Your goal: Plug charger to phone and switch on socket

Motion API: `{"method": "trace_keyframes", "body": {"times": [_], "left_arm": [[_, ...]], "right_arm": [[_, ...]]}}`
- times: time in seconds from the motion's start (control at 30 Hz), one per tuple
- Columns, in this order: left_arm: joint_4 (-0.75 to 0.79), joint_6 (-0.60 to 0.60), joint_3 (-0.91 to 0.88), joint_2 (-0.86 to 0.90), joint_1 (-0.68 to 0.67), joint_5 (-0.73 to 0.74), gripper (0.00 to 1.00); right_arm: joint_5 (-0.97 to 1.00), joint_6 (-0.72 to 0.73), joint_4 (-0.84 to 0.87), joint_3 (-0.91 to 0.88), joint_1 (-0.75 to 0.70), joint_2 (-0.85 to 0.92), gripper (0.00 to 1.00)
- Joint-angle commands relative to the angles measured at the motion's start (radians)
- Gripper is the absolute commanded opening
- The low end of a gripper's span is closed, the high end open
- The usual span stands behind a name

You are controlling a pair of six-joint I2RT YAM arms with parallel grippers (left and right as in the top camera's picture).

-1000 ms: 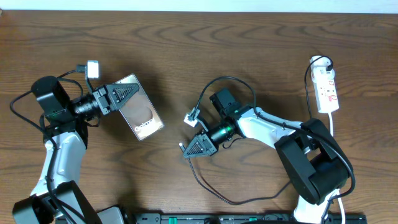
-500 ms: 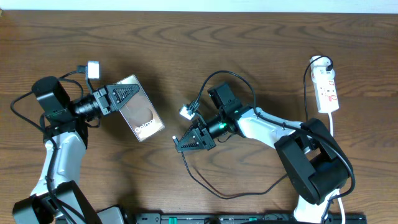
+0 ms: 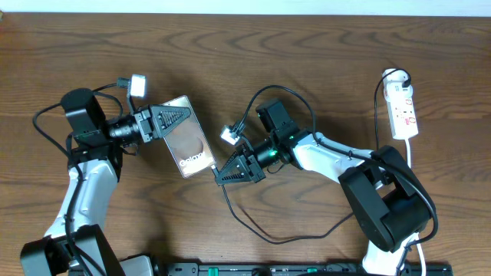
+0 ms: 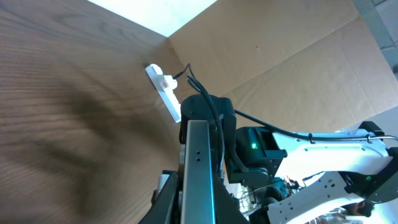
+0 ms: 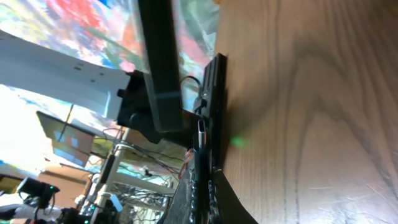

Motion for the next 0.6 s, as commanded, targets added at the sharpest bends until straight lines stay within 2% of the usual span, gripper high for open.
{"method": "trace_keyframes", "body": {"times": [0.0, 0.17, 0.33, 0.57], "left_arm": [[0.003, 0.017, 0.003, -0.002, 0.0, 0.031, 0.08], [0.002, 0.016, 0.003, -0.002, 0.0, 0.026, 0.07], [0.002, -0.06, 0.003, -0.002, 0.0, -0.037, 0.07], [0.001, -0.094, 0.003, -0.002, 0.0, -0.037, 0.07]], "right_arm": [[-0.084, -0.04, 0.003, -0.002, 0.01, 0.002, 0.01], [-0.073, -0.061, 0.007, -0.002, 0.047, 0.002, 0.01], [-0.013, -0.06, 0.006, -0.002, 0.085, 0.002, 0.01], [0.011, -0.06, 0.037, -0.002, 0.094, 0.002, 0.01]]}}
